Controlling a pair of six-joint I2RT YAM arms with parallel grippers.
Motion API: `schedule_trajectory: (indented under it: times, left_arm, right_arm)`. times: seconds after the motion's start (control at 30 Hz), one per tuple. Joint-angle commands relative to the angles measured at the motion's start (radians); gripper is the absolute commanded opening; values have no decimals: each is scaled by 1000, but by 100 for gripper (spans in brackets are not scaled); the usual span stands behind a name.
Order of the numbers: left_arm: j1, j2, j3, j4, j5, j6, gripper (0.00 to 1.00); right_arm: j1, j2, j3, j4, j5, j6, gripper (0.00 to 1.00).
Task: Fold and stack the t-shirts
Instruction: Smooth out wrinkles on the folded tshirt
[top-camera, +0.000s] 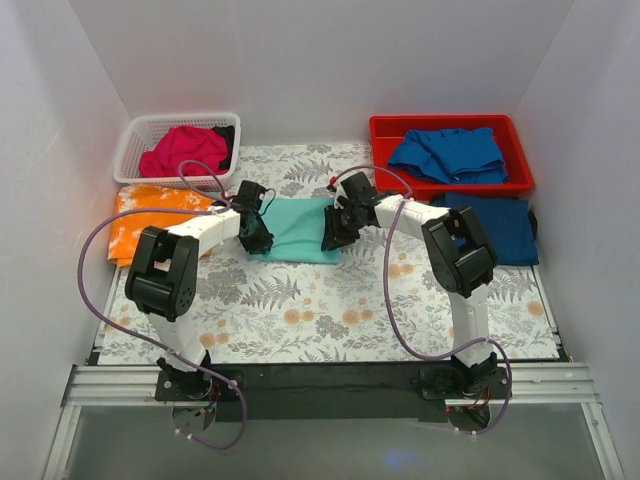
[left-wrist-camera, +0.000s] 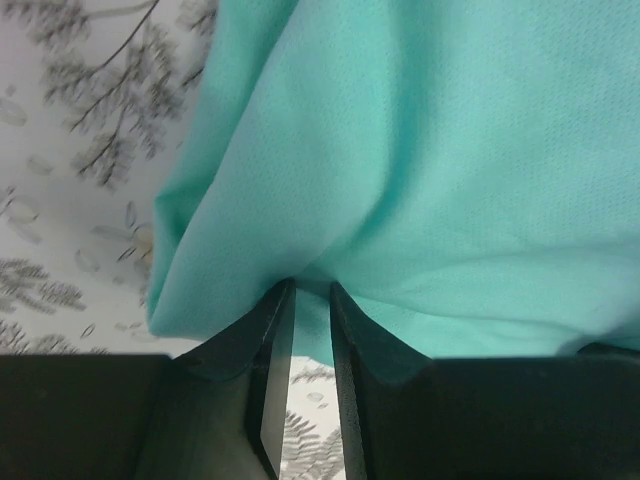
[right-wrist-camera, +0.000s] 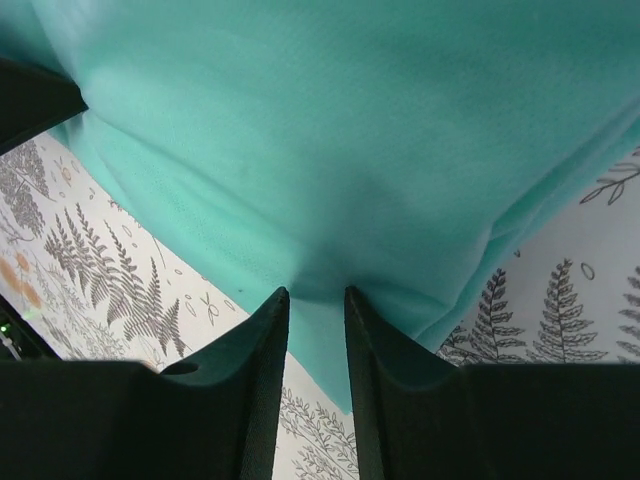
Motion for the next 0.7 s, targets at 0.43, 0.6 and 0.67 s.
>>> schedule_trajectory:
  times: [0.43, 0.6, 0.67]
  left_arm:
    - [11, -395, -283, -239, -149, -26, 24]
    - [11, -533, -211, -268, -124, 6, 29]
    - [11, -542, -185, -276, -117, 13, 30]
  right_arm:
    - [-9, -240, -352, -89, 150, -107, 34]
    - [-8, -310, -364, -89, 153, -101, 34]
    - [-6, -350, -361, -82, 157, -101, 35]
